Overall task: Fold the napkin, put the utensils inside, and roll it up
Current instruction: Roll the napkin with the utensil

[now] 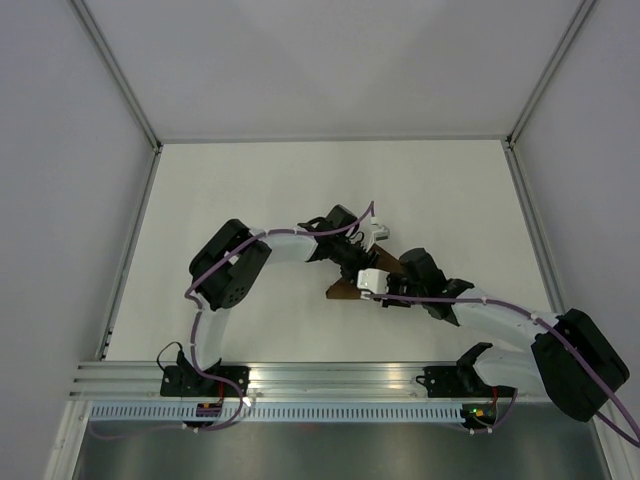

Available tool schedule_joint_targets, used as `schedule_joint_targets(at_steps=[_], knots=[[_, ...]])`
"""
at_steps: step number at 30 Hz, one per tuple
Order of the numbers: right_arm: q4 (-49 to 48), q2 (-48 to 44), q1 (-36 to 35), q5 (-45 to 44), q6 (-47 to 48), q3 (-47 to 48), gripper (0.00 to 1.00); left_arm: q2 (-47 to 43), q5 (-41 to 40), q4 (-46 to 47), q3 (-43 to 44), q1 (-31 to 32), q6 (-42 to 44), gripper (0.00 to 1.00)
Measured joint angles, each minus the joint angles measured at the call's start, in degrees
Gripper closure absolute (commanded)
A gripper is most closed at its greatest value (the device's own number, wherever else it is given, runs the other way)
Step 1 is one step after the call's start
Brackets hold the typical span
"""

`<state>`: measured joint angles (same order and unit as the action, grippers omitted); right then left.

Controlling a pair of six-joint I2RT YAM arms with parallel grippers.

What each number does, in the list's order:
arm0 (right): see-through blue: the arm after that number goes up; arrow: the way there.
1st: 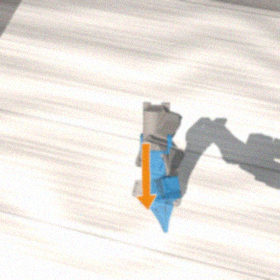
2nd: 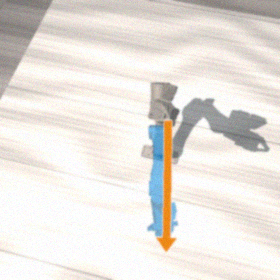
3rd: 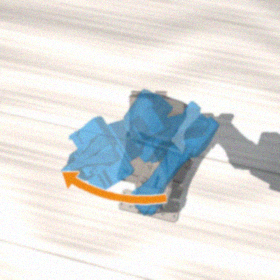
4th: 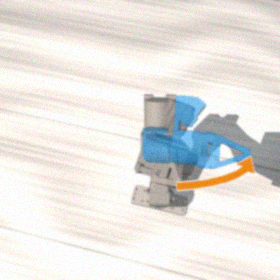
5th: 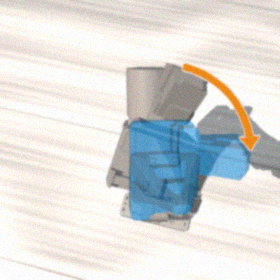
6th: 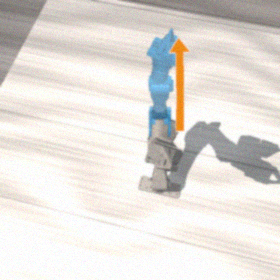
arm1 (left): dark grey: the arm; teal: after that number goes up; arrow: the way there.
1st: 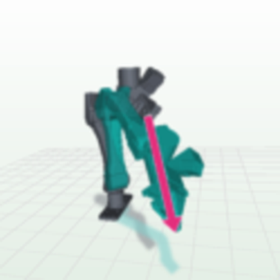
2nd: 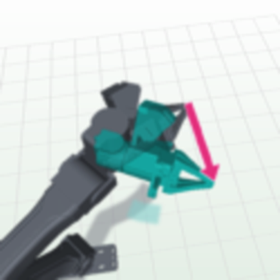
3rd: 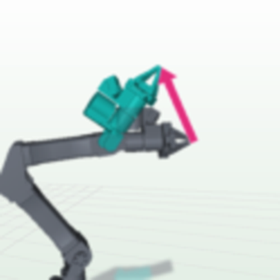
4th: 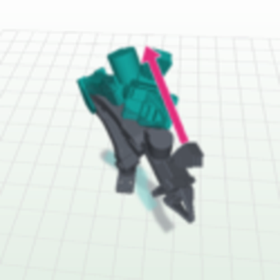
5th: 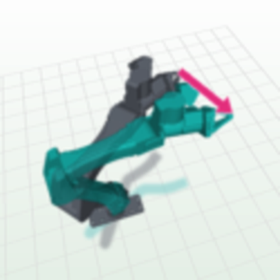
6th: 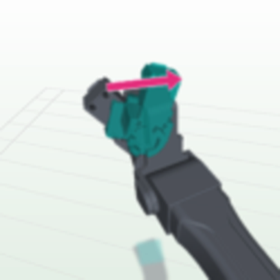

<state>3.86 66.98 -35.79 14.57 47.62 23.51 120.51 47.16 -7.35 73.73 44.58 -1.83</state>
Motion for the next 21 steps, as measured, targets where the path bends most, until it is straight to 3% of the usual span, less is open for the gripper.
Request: schedule_joint_targets(at_steps=[11,21], knots=[[2.2,5.8,0.1,2.9,-0.3,5.1,1.0,-8.8,-8.2,3.7,-9.6,-2.1,-5.0,0.46],[12.9,17.1,5.7,11.8,0.5,17.6,0.99,-32.7,-25.4,23.4,-32.0,-5.7,-11.2,0.45]])
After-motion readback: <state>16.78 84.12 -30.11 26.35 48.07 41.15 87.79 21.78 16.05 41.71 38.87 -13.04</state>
